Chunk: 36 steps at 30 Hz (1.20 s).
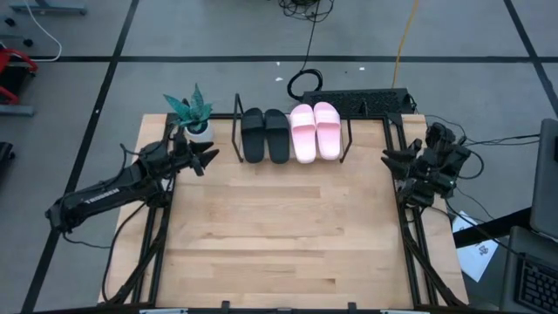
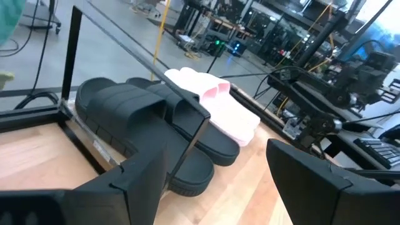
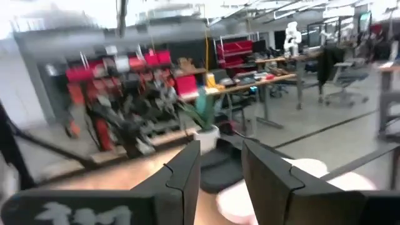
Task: Pick and place slides into the shelf
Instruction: Return to Home Position
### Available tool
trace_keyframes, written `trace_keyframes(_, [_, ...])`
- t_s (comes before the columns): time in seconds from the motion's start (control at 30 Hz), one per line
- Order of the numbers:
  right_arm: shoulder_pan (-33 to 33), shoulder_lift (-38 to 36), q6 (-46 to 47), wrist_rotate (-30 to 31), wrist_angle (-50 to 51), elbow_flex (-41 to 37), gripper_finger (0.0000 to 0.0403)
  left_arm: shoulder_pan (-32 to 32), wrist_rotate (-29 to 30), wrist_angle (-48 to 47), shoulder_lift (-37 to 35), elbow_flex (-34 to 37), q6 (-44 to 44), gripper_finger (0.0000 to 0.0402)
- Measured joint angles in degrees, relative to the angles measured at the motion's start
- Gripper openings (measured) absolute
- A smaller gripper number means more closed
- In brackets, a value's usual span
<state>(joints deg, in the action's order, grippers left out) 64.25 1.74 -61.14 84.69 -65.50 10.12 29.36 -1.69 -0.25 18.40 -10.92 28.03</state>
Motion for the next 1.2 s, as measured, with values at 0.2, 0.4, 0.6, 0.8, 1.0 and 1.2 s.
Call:
trace_keyframes(0.2, [0.00,0.00,17.60,4.03,0.33,0.36,0.0110,-0.02,-1.83,-2.31,-2.83,0.00,-0.09,0.0273])
trace_keyframes(0.4, [1.10,0.86,24.79,-20.38,17.16,-1.89,0.0110,-0.02,-4.38,-6.08,-5.79,0.00,-0.33,0.0273])
trace_keyframes(0.6, [1.06,8.88,42.30,-27.52,30.07,1.13,0.0110,-0.02,-6.98,-8.02,-8.98,0.00,-0.43,0.0273])
trace_keyframes(0.8, [-4.91,28.23,46.75,-27.57,33.92,13.30,0.0110,-0.02,-8.99,-10.93,-11.66,0.00,-0.64,0.0273])
trace_keyframes(1.0, [-22.16,36.45,71.46,-37.18,52.12,17.67,0.0110,-0.04,-12.49,-14.04,-13.69,0.00,-0.80,0.0273])
trace_keyframes(1.2, [-51.57,42.50,75.79,-72.63,47.70,17.13,0.0110,-0.02,-13.47,-16.25,-16.55,0.00,-1.72,0.0273])
